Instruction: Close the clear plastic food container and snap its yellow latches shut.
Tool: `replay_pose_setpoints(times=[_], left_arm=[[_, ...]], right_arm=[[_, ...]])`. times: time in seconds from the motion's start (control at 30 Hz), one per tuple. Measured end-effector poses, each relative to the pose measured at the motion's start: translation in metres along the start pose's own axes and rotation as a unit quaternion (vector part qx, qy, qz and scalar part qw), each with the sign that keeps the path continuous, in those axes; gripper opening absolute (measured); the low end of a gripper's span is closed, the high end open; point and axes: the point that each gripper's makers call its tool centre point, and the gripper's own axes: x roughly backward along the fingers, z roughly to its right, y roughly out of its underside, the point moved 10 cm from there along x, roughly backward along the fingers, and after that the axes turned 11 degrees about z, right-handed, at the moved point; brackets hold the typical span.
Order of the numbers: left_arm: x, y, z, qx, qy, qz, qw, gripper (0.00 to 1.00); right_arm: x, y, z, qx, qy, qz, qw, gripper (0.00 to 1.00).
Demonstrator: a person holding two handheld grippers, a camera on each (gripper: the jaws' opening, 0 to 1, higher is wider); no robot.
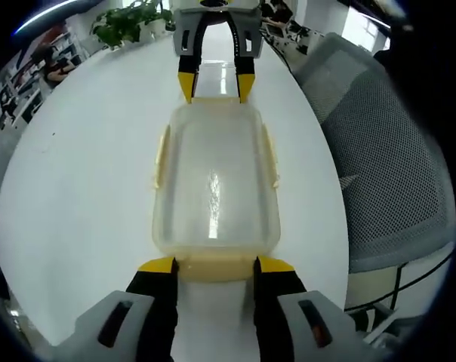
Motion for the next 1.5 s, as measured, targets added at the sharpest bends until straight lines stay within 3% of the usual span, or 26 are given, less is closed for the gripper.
replay_pose_setpoints(times=[1.0, 1.5], left_arm=[[0.036, -0.028, -0.022, -0.01, 0.005, -0.003, 0.9999, 0.38], [0.028, -0.041, -0.02, -0.016, 0.011, -0.01, 0.9998, 0.38]], right_arm=[[0.038, -0.021, 0.013, -0.008, 0.018, 0.009, 0.9998, 0.38], [0.045, -0.009, 0.008, -0.014, 0.023, 0.007, 0.9996, 0.38]])
